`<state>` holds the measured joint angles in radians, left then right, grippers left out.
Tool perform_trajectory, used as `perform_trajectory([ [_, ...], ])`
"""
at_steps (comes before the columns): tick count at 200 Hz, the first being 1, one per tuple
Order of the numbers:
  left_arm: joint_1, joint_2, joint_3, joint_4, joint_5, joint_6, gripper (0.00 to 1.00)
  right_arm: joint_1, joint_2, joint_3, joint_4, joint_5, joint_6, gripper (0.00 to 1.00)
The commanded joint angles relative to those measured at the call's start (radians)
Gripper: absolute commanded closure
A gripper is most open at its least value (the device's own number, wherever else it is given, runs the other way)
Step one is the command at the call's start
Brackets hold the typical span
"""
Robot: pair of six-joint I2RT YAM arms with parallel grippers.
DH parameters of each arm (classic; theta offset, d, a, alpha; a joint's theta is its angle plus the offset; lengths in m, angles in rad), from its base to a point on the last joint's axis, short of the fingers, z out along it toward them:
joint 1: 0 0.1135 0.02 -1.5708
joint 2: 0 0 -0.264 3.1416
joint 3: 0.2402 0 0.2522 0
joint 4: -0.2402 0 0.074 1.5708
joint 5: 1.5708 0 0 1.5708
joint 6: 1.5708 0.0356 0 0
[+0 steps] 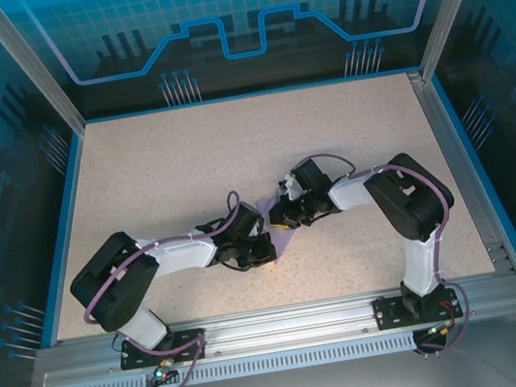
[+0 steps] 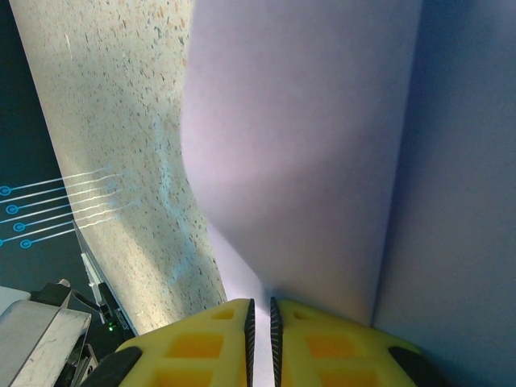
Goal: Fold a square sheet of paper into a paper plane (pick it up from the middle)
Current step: Fourth fold the wing at the center of the table.
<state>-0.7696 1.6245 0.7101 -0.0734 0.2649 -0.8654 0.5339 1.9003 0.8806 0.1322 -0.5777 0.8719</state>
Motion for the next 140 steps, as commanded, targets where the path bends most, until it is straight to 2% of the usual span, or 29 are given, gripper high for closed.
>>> perform_trajectory([
  [1, -0.022, 0.004, -0.046, -0.153, 0.023, -0.013, 0.98, -0.001, 0.078, -0.036, -0.109, 0.114, -0.004, 0.84],
  [35, -0.023, -0.071, -0.069, -0.184, -0.001, -0.035, 0.77, 0.003, 0.094, -0.029, -0.118, 0.121, -0.008, 0.84],
  [59, -0.026, -0.221, -0.093, -0.194, -0.042, -0.076, 0.70, 0.003, 0.094, -0.032, -0.110, 0.121, -0.005, 0.84],
  [82, -0.020, -0.384, -0.120, -0.177, -0.115, -0.145, 0.65, 0.007, 0.095, -0.030, -0.109, 0.118, -0.005, 0.84],
  [96, 0.001, -0.438, -0.126, -0.149, -0.117, -0.171, 0.65, 0.008, 0.096, -0.029, -0.111, 0.120, -0.003, 0.84],
  [140, 0.029, -0.417, -0.127, 0.010, -0.118, -0.237, 0.68, 0.010, 0.104, -0.026, -0.125, 0.128, -0.004, 0.84],
])
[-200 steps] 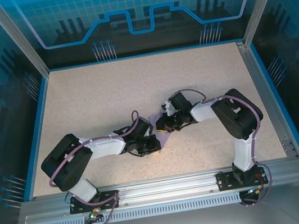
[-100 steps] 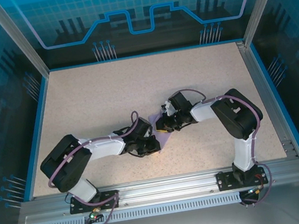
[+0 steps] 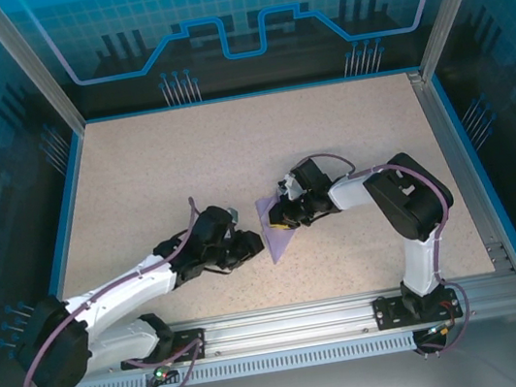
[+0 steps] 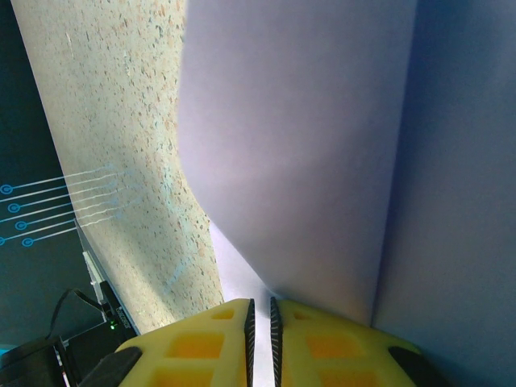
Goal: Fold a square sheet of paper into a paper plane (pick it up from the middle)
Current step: Fourth fold the wing at the center of the table.
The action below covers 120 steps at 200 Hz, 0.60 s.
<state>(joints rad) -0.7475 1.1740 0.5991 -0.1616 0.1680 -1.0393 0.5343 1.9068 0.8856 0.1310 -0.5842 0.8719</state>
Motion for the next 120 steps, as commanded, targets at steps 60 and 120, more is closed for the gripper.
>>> perform_trajectory([
  [60, 0.001, 0.285, 0.015, 0.432, 0.045, -0.150, 0.74, 0.010, 0.106, -0.031, -0.131, 0.132, -0.005, 0.84],
  [120, -0.001, 0.421, 0.035, 0.454, 0.013, -0.153, 0.76, 0.011, 0.097, -0.038, -0.133, 0.131, -0.009, 0.84],
])
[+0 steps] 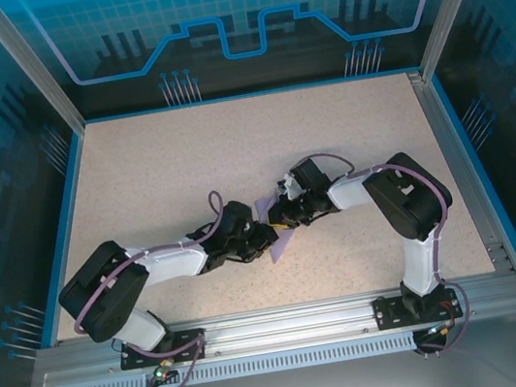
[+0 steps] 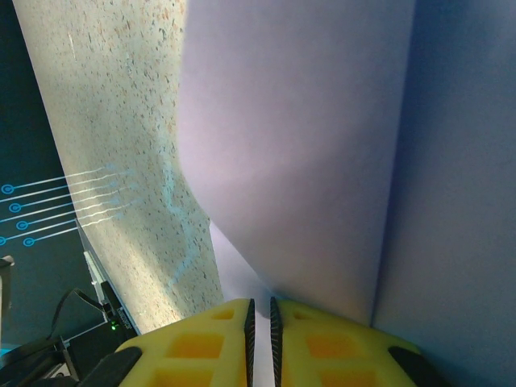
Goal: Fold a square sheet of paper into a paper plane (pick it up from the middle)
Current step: Fourth fold the wing at the center of the table.
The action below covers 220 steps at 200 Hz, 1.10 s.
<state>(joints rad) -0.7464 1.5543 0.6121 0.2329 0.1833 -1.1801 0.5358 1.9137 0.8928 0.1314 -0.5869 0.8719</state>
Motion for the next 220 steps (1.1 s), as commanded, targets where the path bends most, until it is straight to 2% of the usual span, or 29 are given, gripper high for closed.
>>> perform_trajectory([
  [1, -0.002, 0.042, 0.023, 0.060, -0.001, -0.012, 0.76, 0.009, 0.090, -0.045, -0.135, 0.133, -0.010, 0.84],
  [30, -0.013, 0.094, 0.011, 0.047, 0.021, -0.032, 0.79, 0.008, 0.091, -0.043, -0.145, 0.134, -0.018, 0.84],
  [71, -0.035, 0.112, -0.071, -0.061, -0.024, -0.084, 0.83, 0.009, 0.094, -0.045, -0.144, 0.136, -0.013, 0.84],
  [109, -0.084, 0.055, -0.100, -0.133, -0.062, -0.076, 0.83, 0.009, 0.100, -0.039, -0.155, 0.140, -0.017, 0.84],
  [182, -0.102, -0.109, 0.001, -0.187, -0.066, -0.012, 0.80, 0.008, 0.101, -0.037, -0.162, 0.142, -0.017, 0.84],
  [220, -0.101, -0.068, 0.053, -0.150, -0.055, -0.001, 0.78, 0.010, 0.105, -0.037, -0.159, 0.142, -0.016, 0.84],
])
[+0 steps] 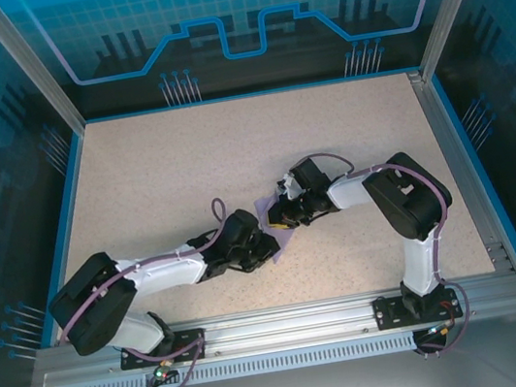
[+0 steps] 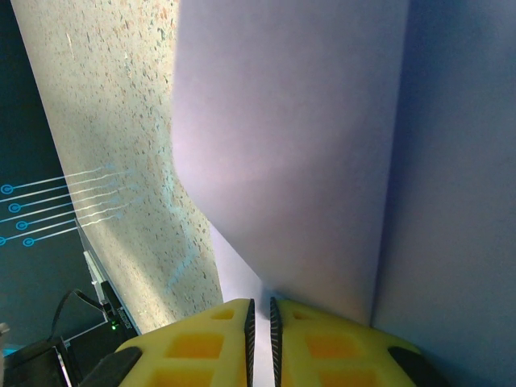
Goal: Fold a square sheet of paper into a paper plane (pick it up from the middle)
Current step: Fourth fold the wing at the center of the table.
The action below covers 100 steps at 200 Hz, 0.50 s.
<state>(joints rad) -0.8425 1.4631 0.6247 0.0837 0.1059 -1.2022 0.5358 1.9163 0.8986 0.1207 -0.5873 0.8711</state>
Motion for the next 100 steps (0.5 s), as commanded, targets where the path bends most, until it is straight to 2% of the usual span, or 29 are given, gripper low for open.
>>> perform_trajectory([
  [1, -0.005, 0.026, 0.041, 0.001, 0.023, 0.020, 0.78, 0.010, 0.102, -0.043, -0.148, 0.142, -0.016, 0.83],
  [19, -0.006, 0.089, 0.050, 0.049, 0.027, 0.004, 0.79, 0.012, 0.106, -0.045, -0.145, 0.142, -0.012, 0.84],
  [60, -0.006, 0.161, 0.008, 0.042, -0.021, -0.041, 0.81, 0.013, 0.102, -0.044, -0.147, 0.141, -0.011, 0.84],
  [100, -0.019, 0.175, -0.087, 0.049, 0.023, -0.088, 0.82, 0.013, 0.107, -0.049, -0.148, 0.144, -0.012, 0.83],
])
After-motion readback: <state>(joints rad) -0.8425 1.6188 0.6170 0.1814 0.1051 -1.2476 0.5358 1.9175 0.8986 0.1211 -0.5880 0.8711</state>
